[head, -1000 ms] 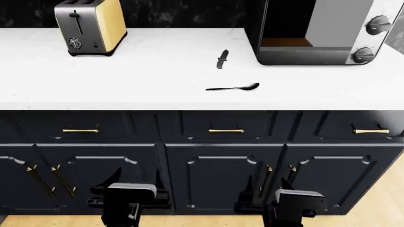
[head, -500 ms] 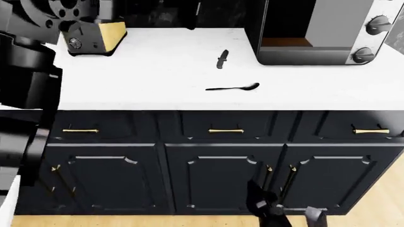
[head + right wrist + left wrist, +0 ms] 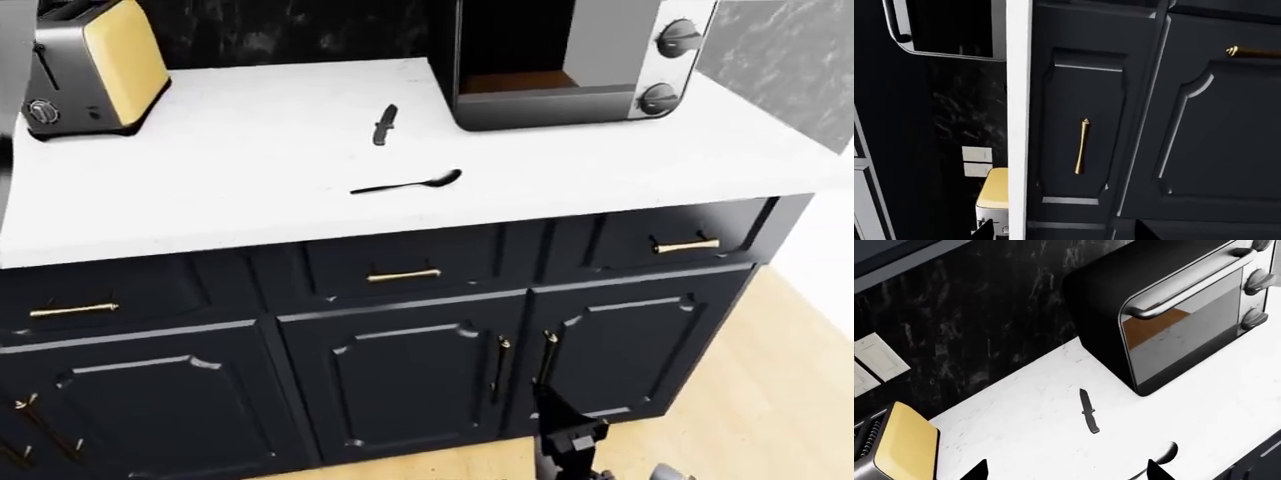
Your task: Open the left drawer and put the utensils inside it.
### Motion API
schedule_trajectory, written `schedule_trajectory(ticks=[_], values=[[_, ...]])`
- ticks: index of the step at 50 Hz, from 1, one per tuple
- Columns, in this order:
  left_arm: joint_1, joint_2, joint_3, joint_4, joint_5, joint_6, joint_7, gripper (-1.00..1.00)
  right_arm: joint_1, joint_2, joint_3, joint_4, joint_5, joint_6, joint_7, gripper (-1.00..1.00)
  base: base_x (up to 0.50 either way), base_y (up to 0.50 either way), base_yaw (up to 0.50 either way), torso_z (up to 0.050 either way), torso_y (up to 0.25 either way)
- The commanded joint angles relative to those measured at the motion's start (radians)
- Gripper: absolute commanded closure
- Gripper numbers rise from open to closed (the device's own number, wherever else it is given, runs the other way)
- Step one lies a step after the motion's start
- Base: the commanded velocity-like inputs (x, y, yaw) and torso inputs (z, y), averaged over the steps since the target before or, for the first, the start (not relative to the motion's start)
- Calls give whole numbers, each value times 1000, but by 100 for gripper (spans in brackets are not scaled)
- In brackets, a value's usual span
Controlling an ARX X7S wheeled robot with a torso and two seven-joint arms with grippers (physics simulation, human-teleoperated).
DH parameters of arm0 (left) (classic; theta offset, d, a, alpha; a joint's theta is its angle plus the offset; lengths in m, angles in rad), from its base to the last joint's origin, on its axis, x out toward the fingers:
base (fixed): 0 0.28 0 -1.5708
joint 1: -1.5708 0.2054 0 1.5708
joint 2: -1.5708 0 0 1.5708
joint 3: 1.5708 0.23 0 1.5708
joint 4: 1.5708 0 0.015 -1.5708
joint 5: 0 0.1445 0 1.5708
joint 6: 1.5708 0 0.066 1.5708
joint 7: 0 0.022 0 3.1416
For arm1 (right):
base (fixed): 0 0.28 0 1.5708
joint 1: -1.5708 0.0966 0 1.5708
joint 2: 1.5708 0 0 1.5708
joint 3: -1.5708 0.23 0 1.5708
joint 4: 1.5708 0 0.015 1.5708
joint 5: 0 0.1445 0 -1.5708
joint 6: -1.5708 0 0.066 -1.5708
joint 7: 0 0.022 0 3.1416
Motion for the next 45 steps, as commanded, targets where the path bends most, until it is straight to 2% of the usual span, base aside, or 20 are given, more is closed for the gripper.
schedule_trajectory(ticks=[1,19,20,23,34,45], values=[[-40,26,50,-126,39,42,46,-100,4,17,-29,23,31,-7,-7,-100,0,0,-500,0,0],[-35,25,12,-127,99,38,45,-100,11,33,-61,40,36,-29,1,-100,0,0,-500,0,0],[-32,24,9,-128,103,38,42,-100,27,44,-83,47,6,-21,46,-100,0,0,0,0,0],[-24,23,-1,-129,116,41,38,-100,19,56,-115,9,-50,-28,37,-100,0,0,0,0,0],[-20,26,-40,-130,172,40,49,-100,17,56,-111,11,-28,-45,41,-100,279,441,0,0,0],[-7,30,-50,-129,195,43,59,-100,17,59,-122,22,-29,-59,26,-100,514,206,0,0,0]])
